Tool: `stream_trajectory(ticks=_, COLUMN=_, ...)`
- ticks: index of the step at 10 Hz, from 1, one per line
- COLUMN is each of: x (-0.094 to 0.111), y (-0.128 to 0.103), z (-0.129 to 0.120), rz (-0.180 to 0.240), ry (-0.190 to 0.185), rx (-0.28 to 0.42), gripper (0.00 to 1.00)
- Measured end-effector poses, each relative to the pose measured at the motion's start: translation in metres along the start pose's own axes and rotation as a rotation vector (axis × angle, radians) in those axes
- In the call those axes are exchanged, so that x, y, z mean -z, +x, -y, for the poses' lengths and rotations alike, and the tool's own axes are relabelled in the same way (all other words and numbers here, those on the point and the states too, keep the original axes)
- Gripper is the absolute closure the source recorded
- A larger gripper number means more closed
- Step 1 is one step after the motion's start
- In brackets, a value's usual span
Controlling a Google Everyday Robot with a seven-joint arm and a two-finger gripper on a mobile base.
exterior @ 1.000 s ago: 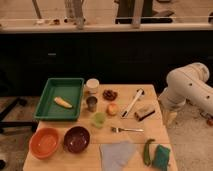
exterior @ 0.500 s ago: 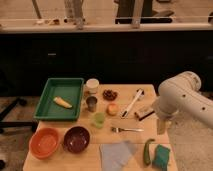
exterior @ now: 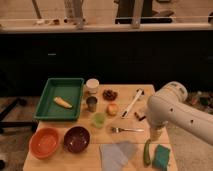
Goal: Place towel in paper cup
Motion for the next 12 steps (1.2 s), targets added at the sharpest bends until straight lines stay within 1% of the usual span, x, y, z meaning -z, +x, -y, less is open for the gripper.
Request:
stream_trajectory(ticks=2, x=-0.003, y=-0.007, z=-0.001, rz=-0.005, ry=0.003, rx=0.001, gripper=0.20)
stream_trajectory(ticks=7, x=-0.003, y=-0.006, z=0.000, rz=-0.004, ry=0.003, rx=-0.001, gripper=0.20)
stream_trajectory(ticks=8, x=-0.004, y=-0.007, z=0.000, rz=0.002, ry=0.000, rx=-0.002, gripper=0.20)
stream_trajectory(ticks=9, x=-0.008, y=-0.009, z=-0.006, rz=0.000, ry=-0.017, rx=0.001, gripper=0.20)
stream_trajectory(ticks=10, x=-0.016, y=-0.021, z=-0.014, rz=-0.005, ry=-0.031, rx=-0.002, gripper=0.20)
stream_trajectory(ticks=12, x=-0.033, y=-0.042, z=-0.030, rz=-0.029, ry=-0.041, rx=-0.013, gripper=0.20)
